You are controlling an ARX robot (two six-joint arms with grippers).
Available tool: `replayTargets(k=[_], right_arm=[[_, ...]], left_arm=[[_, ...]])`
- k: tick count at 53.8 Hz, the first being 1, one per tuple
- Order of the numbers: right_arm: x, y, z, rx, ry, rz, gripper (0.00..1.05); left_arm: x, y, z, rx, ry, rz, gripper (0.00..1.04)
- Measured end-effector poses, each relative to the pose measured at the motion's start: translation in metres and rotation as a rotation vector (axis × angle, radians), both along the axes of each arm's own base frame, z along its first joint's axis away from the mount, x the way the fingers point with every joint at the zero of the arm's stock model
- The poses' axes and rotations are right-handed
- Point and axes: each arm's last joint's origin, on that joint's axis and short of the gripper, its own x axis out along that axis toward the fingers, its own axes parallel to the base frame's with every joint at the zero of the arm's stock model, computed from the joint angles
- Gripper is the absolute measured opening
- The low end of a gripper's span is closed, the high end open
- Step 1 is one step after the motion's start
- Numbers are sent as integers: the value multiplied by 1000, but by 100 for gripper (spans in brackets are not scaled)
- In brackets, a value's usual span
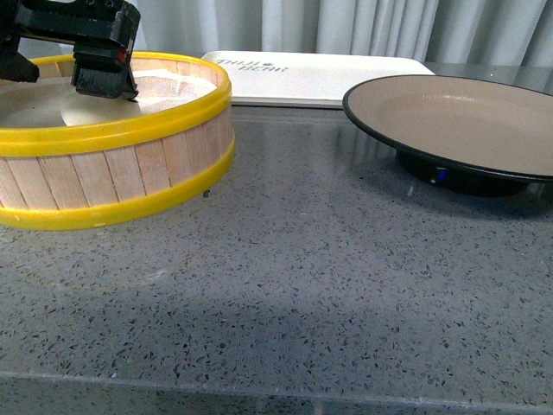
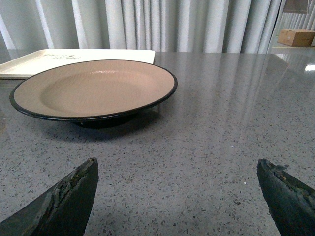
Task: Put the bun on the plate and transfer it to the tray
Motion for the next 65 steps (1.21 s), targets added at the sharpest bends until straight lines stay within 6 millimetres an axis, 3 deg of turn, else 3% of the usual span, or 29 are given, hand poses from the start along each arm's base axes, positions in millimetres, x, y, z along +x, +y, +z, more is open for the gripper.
replayTargets(k=[5, 17, 30, 34, 45, 65], right_arm=[[0, 0, 0, 0, 0, 0, 96], [0, 0, 0, 0, 0, 0, 96], [0, 0, 0, 0, 0, 0, 96], [0, 0, 0, 0, 0, 0, 96], [0, 0, 0, 0, 0, 0, 96], [0, 0, 0, 0, 0, 0, 96]], left_arm=[[-1, -4, -1, 15, -3, -17, 97], [-2, -9, -3, 31, -9, -33, 61], [-3, -10, -3, 45, -10, -46, 13], [-3, -10, -2, 44, -11, -47, 4], [-5, -10, 6, 43, -19, -53, 4], [-6, -27, 50, 13, -110, -99, 4]])
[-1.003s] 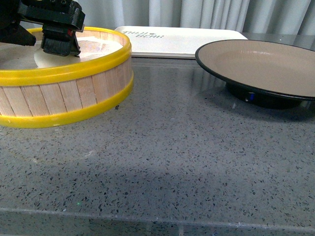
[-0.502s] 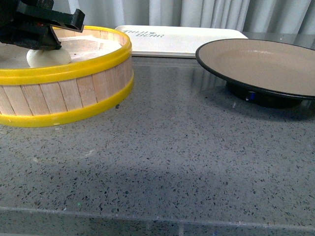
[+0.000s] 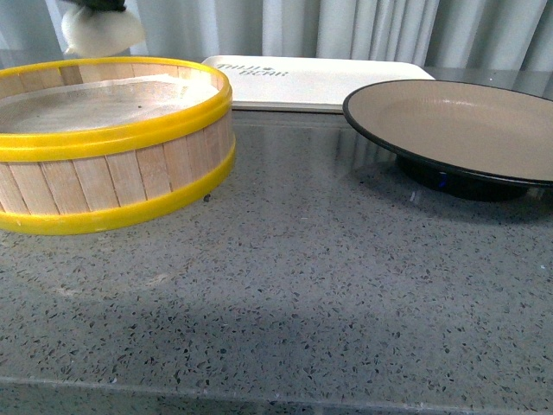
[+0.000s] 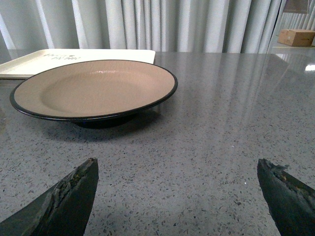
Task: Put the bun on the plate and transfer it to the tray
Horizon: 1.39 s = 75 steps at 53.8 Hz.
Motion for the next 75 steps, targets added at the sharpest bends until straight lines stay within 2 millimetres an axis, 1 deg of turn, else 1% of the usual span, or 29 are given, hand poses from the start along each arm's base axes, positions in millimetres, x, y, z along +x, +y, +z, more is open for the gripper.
replayTargets(k=[4, 7, 11, 12, 14, 15, 16, 19, 22, 23, 30, 32, 40, 46, 58, 62, 72, 73, 74, 75], right_arm=[[0, 0, 0, 0, 0, 0, 96], [0, 0, 0, 0, 0, 0, 96], [0, 0, 0, 0, 0, 0, 96], [0, 0, 0, 0, 0, 0, 96], [0, 0, 0, 0, 0, 0, 96], [0, 0, 0, 0, 0, 0, 96], [0, 0, 0, 0, 0, 0, 96], [0, 0, 0, 0, 0, 0, 96], [0, 0, 0, 0, 0, 0, 96], [0, 0, 0, 0, 0, 0, 96], [0, 0, 0, 0, 0, 0, 96], [0, 0, 0, 0, 0, 0, 96], [0, 0, 0, 0, 0, 0, 96], [0, 0, 0, 0, 0, 0, 96], [0, 0, 0, 0, 0, 0, 96], [0, 0, 0, 0, 0, 0, 96], [0, 0, 0, 0, 0, 0, 96], [0, 0, 0, 0, 0, 0, 96], [0, 0, 0, 0, 0, 0, 96], [0, 0, 0, 0, 0, 0, 96]], left_arm=[[1, -11, 11, -7, -29, -24, 4], [2, -23, 20, -16, -54, -49, 4], [7, -54, 33, -29, -81, -101, 4], [9, -66, 36, -34, -84, -126, 4], [12, -83, 37, -41, -81, -160, 4], [13, -92, 37, -42, -78, -177, 4], [14, -108, 35, -39, -75, -207, 4], [16, -135, 30, -31, -70, -253, 4], [15, -163, 21, -17, -59, -304, 4], [14, -177, 17, -7, -54, -328, 4], [10, -211, 4, 15, -36, -399, 4], [8, -218, 1, 18, -32, -412, 4], [5, -234, -8, 32, -24, -443, 4], [6, -244, -20, 85, -37, -446, 4], [14, -252, -45, 162, -19, -455, 4], [14, -253, -48, 170, -16, -459, 4], [12, -255, -48, 162, -12, -463, 4], [11, -256, -48, 157, -6, -465, 6], [11, -256, -48, 151, 1, -468, 12], [10, -256, -49, 149, 3, -469, 16]])
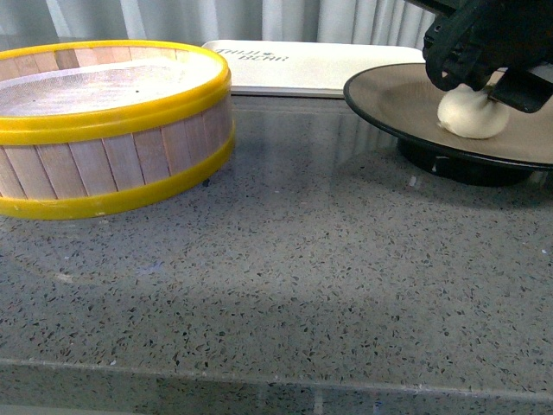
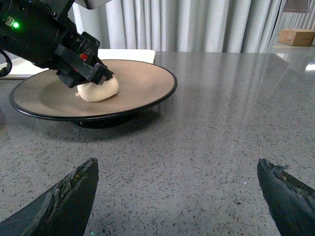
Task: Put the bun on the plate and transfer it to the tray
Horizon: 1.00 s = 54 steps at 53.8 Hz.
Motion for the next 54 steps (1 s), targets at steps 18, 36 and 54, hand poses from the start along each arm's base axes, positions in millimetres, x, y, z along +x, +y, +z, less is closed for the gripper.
replayTargets(k=[18, 36, 54], right_arm=[[0, 0, 0, 0, 0, 0, 96], [0, 0, 0, 0, 0, 0, 96], [0, 0, 0, 0, 0, 0, 96]], left_arm=[[0, 0, 14, -35, 17, 10, 63], [1, 24, 47, -118, -60, 43, 98], [-86, 172, 108, -247, -334, 122, 98]])
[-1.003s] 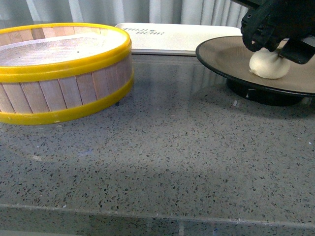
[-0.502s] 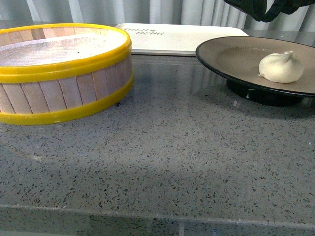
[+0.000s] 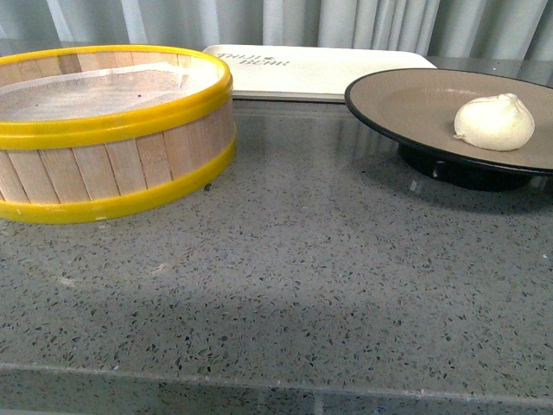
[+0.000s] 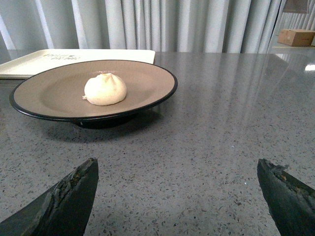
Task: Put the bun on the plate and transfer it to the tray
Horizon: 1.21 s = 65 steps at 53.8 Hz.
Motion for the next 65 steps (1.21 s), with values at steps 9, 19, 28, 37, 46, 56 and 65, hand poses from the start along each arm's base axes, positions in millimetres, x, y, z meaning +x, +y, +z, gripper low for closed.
replayTargets(k=[9, 19, 28, 37, 46, 56, 65], right_arm=[[0, 0, 0, 0, 0, 0, 96], [0, 0, 0, 0, 0, -1, 96], [0, 0, 0, 0, 0, 2, 96], [0, 0, 0, 0, 0, 2, 96], [0, 0, 0, 0, 0, -1, 96], [0, 0, 0, 0, 0, 0, 96], [0, 0, 0, 0, 0, 0, 96]], left_arm=[[-38, 63, -20, -16, 9, 79, 97], [-81, 144, -81, -265, -87, 453, 61], [-99, 157, -128, -285, -55, 448, 27], [-112, 164, -154, -295, -50, 456, 4], [-121, 175, -171, -297, -48, 463, 4], [-129, 175, -183, -298, -52, 460, 4], [-135, 175, -190, -301, -57, 459, 4]])
